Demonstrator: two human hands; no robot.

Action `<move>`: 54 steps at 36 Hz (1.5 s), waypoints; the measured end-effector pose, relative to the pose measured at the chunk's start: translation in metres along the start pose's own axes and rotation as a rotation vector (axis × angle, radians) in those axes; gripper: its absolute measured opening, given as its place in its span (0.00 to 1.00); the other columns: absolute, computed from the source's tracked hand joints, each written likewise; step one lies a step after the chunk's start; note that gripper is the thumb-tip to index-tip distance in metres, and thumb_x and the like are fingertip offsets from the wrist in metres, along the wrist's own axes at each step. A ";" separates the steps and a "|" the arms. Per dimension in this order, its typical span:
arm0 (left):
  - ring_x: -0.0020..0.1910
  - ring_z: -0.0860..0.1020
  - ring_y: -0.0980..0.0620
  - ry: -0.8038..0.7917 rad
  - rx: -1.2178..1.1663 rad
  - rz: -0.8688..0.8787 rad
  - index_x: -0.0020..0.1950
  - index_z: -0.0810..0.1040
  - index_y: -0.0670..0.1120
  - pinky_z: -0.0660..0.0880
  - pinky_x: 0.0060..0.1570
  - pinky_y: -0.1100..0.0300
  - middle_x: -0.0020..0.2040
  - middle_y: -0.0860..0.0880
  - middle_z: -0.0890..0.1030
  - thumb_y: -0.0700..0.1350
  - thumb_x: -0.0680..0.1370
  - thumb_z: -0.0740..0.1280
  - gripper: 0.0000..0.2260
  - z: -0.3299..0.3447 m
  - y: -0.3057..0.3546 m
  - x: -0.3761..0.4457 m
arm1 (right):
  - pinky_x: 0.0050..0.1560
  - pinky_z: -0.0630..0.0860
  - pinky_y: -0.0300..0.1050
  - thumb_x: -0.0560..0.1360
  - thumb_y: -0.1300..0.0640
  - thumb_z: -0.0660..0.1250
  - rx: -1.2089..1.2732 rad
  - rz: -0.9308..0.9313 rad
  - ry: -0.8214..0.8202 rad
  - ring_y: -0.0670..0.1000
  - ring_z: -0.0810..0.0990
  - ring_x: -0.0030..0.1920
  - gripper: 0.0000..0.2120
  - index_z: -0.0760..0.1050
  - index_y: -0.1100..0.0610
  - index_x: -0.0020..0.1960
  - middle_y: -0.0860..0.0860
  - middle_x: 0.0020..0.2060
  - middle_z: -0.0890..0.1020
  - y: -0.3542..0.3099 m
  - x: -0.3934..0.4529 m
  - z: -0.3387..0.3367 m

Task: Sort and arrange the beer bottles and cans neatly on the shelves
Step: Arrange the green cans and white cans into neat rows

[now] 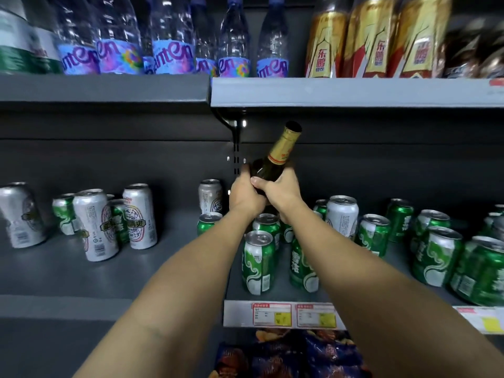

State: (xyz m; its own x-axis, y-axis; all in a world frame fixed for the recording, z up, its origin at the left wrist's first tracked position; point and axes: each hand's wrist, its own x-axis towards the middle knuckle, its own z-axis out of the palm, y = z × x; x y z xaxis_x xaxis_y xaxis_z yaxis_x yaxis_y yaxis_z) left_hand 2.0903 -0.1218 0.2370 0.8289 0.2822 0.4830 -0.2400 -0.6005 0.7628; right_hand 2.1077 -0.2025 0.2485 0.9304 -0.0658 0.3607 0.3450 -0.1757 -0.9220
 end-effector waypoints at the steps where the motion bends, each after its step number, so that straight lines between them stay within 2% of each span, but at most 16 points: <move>1: 0.52 0.77 0.42 0.005 -0.001 0.008 0.67 0.67 0.44 0.76 0.50 0.51 0.54 0.43 0.78 0.42 0.74 0.69 0.22 0.000 0.004 -0.005 | 0.59 0.76 0.57 0.66 0.56 0.78 0.005 0.001 0.007 0.55 0.79 0.55 0.26 0.67 0.56 0.56 0.54 0.53 0.79 -0.002 -0.006 -0.004; 3: 0.52 0.77 0.42 0.020 0.005 0.043 0.66 0.67 0.46 0.76 0.51 0.49 0.55 0.43 0.78 0.43 0.75 0.67 0.21 0.000 0.013 -0.016 | 0.61 0.75 0.56 0.66 0.56 0.78 0.010 -0.018 0.028 0.55 0.78 0.57 0.26 0.66 0.54 0.57 0.54 0.54 0.78 -0.005 -0.018 -0.014; 7: 0.49 0.77 0.43 0.051 0.053 0.127 0.62 0.68 0.48 0.75 0.45 0.51 0.52 0.45 0.78 0.41 0.75 0.66 0.16 -0.004 0.032 -0.038 | 0.61 0.76 0.56 0.65 0.54 0.78 -0.019 -0.108 0.076 0.56 0.79 0.56 0.32 0.64 0.51 0.62 0.53 0.54 0.80 -0.015 -0.042 -0.033; 12: 0.52 0.76 0.47 0.094 0.009 0.125 0.68 0.66 0.55 0.75 0.51 0.51 0.58 0.50 0.77 0.43 0.78 0.63 0.20 -0.016 0.062 -0.066 | 0.61 0.75 0.52 0.68 0.51 0.76 -0.083 -0.196 0.099 0.55 0.80 0.56 0.30 0.67 0.57 0.64 0.54 0.55 0.80 -0.033 -0.071 -0.056; 16: 0.52 0.76 0.49 0.110 0.014 0.148 0.68 0.67 0.54 0.73 0.52 0.55 0.58 0.50 0.77 0.45 0.78 0.63 0.19 -0.023 0.076 -0.095 | 0.61 0.74 0.51 0.69 0.51 0.76 -0.100 -0.243 0.108 0.56 0.78 0.58 0.30 0.67 0.58 0.65 0.55 0.56 0.79 -0.044 -0.102 -0.072; 21: 0.50 0.78 0.49 0.161 -0.032 0.187 0.54 0.74 0.58 0.76 0.57 0.50 0.51 0.50 0.81 0.54 0.74 0.63 0.10 -0.029 0.089 -0.128 | 0.59 0.75 0.52 0.69 0.51 0.75 -0.163 -0.291 0.113 0.57 0.79 0.58 0.31 0.65 0.56 0.66 0.55 0.58 0.78 -0.060 -0.139 -0.091; 25: 0.50 0.78 0.50 0.141 -0.119 0.204 0.65 0.72 0.49 0.76 0.52 0.55 0.53 0.49 0.80 0.38 0.76 0.69 0.19 -0.034 0.102 -0.151 | 0.58 0.76 0.51 0.70 0.49 0.74 -0.227 -0.316 0.152 0.58 0.78 0.58 0.31 0.65 0.54 0.67 0.54 0.59 0.78 -0.073 -0.168 -0.105; 28: 0.46 0.77 0.52 0.161 -0.099 0.196 0.57 0.75 0.54 0.73 0.43 0.60 0.45 0.53 0.80 0.49 0.80 0.62 0.07 -0.036 0.109 -0.168 | 0.58 0.74 0.49 0.70 0.49 0.73 -0.258 -0.315 0.206 0.57 0.78 0.59 0.31 0.64 0.52 0.68 0.52 0.61 0.76 -0.079 -0.191 -0.116; 32: 0.47 0.76 0.54 0.045 -0.087 0.238 0.68 0.68 0.52 0.71 0.42 0.62 0.49 0.54 0.77 0.46 0.80 0.64 0.16 -0.038 0.114 -0.198 | 0.56 0.71 0.47 0.71 0.47 0.72 -0.305 -0.273 0.254 0.57 0.76 0.61 0.32 0.62 0.51 0.69 0.51 0.62 0.75 -0.081 -0.225 -0.131; 36: 0.40 0.73 0.60 -0.036 -0.182 0.149 0.64 0.70 0.53 0.67 0.31 0.74 0.43 0.58 0.75 0.46 0.80 0.63 0.13 -0.030 0.116 -0.233 | 0.55 0.73 0.50 0.71 0.45 0.71 -0.369 -0.215 0.281 0.57 0.77 0.59 0.30 0.63 0.51 0.67 0.51 0.60 0.76 -0.073 -0.257 -0.146; 39: 0.43 0.73 0.57 -0.113 -0.215 0.177 0.65 0.71 0.48 0.67 0.35 0.78 0.48 0.55 0.76 0.37 0.77 0.68 0.19 -0.021 0.119 -0.264 | 0.54 0.73 0.51 0.70 0.44 0.71 -0.420 -0.163 0.280 0.58 0.77 0.58 0.29 0.63 0.51 0.66 0.51 0.59 0.77 -0.061 -0.280 -0.163; 41: 0.46 0.73 0.55 -0.176 -0.166 0.207 0.68 0.69 0.44 0.69 0.41 0.71 0.52 0.51 0.76 0.34 0.75 0.69 0.23 -0.011 0.123 -0.283 | 0.53 0.72 0.50 0.71 0.44 0.71 -0.441 -0.122 0.296 0.58 0.77 0.58 0.28 0.64 0.50 0.65 0.50 0.58 0.77 -0.052 -0.292 -0.178; 44: 0.47 0.75 0.51 -0.273 -0.185 0.139 0.61 0.71 0.49 0.69 0.43 0.60 0.50 0.50 0.78 0.43 0.77 0.67 0.14 0.014 0.133 -0.306 | 0.52 0.71 0.49 0.71 0.44 0.70 -0.485 -0.066 0.331 0.58 0.77 0.58 0.26 0.64 0.51 0.63 0.51 0.57 0.77 -0.037 -0.308 -0.207; 47: 0.46 0.77 0.47 -0.357 -0.180 0.129 0.55 0.69 0.52 0.72 0.42 0.56 0.50 0.49 0.79 0.50 0.77 0.66 0.09 0.047 0.141 -0.326 | 0.49 0.69 0.47 0.71 0.44 0.71 -0.494 -0.005 0.391 0.57 0.77 0.57 0.25 0.65 0.50 0.62 0.50 0.56 0.78 -0.022 -0.321 -0.239; 50: 0.47 0.77 0.46 -0.427 -0.163 0.186 0.60 0.70 0.52 0.74 0.45 0.54 0.49 0.51 0.79 0.50 0.76 0.68 0.15 0.078 0.158 -0.349 | 0.50 0.69 0.46 0.70 0.44 0.72 -0.486 0.050 0.444 0.55 0.78 0.58 0.29 0.64 0.50 0.65 0.48 0.56 0.79 -0.007 -0.335 -0.278; 54: 0.46 0.78 0.45 -0.530 -0.145 0.213 0.60 0.69 0.54 0.76 0.44 0.53 0.48 0.52 0.81 0.51 0.73 0.68 0.17 0.124 0.194 -0.379 | 0.51 0.71 0.47 0.69 0.43 0.73 -0.517 0.108 0.527 0.55 0.79 0.57 0.29 0.64 0.51 0.64 0.49 0.55 0.80 0.005 -0.349 -0.342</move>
State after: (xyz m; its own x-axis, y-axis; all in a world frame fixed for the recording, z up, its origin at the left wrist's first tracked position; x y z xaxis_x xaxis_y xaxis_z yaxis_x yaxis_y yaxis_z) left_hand 1.7917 -0.4381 0.1489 0.8854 -0.2682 0.3795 -0.4645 -0.4840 0.7416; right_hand 1.7420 -0.5163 0.1663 0.7280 -0.5483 0.4116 0.0321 -0.5725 -0.8193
